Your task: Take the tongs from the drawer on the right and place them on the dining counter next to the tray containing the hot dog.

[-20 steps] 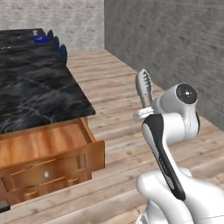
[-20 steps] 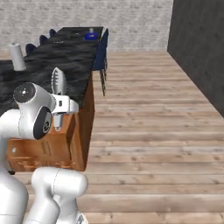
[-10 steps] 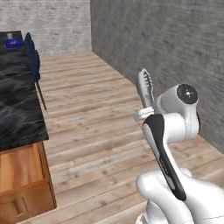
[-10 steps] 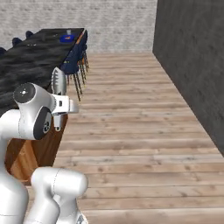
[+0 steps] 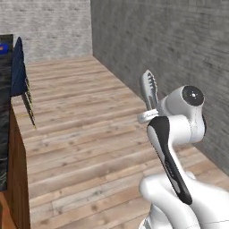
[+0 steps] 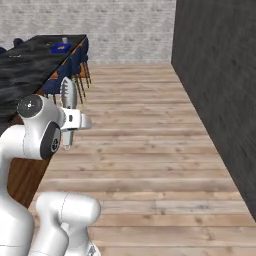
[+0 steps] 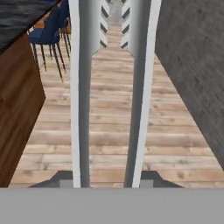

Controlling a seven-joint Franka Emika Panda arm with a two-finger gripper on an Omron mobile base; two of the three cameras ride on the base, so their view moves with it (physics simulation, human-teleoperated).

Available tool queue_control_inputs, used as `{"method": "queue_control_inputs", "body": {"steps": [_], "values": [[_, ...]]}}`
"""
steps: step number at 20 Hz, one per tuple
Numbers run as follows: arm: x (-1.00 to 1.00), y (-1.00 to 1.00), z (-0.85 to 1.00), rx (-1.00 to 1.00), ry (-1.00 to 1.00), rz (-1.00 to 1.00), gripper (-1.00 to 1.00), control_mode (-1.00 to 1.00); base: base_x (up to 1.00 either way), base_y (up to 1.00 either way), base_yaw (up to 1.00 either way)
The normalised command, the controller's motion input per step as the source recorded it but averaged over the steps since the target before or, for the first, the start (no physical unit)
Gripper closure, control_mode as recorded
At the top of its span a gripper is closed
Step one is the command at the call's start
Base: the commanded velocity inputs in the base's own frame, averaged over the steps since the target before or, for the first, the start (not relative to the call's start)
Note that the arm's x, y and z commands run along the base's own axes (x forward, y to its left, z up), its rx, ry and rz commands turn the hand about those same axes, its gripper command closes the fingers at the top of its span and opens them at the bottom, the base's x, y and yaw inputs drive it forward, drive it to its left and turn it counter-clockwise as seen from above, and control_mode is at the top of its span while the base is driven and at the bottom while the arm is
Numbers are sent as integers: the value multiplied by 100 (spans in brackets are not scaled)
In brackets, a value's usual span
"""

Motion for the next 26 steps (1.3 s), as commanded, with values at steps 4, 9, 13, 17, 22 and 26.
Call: {"method": "queue_control_inputs", "body": {"steps": [4,9,13,17,22,26], "values": [[0,0,0,0,0,0,100,100,100,-42,7],[0,0,0,0,0,0,100,100,100,-28,7],[0,0,0,0,0,0,100,100,100,-17,5],[0,0,0,0,0,0,100,100,100,-9,8],[0,0,0,0,0,0,100,100,100,-9,8],[0,0,0,0,0,0,100,100,100,-13,5]]}}
